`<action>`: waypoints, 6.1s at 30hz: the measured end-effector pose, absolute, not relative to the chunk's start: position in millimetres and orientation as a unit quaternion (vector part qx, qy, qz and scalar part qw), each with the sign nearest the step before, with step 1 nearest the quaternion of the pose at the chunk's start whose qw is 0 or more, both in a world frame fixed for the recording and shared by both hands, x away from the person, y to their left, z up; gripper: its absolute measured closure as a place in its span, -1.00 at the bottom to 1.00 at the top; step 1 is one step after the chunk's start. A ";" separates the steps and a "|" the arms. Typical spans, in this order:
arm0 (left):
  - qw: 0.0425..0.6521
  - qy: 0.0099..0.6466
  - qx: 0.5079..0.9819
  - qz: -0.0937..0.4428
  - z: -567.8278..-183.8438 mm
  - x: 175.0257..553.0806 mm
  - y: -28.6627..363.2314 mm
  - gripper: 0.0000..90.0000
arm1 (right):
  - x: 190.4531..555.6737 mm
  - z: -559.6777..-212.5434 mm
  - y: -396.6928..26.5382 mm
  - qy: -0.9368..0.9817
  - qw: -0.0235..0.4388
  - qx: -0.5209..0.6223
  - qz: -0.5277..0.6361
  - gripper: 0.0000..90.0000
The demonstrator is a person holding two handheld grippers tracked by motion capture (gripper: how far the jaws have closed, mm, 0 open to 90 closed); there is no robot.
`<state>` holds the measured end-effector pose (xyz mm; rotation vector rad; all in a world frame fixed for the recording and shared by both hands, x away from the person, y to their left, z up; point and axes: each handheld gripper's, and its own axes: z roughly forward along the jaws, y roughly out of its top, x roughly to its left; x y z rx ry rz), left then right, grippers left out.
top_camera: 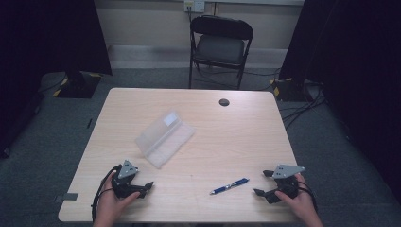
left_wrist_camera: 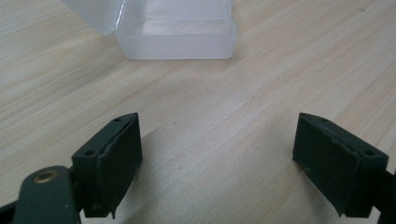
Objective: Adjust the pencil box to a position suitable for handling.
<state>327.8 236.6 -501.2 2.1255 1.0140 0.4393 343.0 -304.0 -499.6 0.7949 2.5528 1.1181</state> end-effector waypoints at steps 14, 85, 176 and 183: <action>0.365 0.407 0.820 0.169 -494.7 325.9 230.1 -0.32 | 343.5 -499.6 -304.0 0.875 0.120 0.272 0.383 -0.67; 0.360 0.395 0.834 0.136 -488.2 376.3 174.0 0.90 | 343.9 -499.6 -304.0 0.875 0.120 0.271 0.384 -0.68; 0.409 0.329 0.845 0.104 -478.5 327.6 128.7 -0.36 | 344.6 -499.0 -304.6 0.875 0.123 0.264 0.386 -0.58; 0.414 0.331 0.842 0.103 -476.6 324.8 128.8 -0.38 | 345.1 -485.4 -286.8 0.874 0.133 0.227 0.408 -0.46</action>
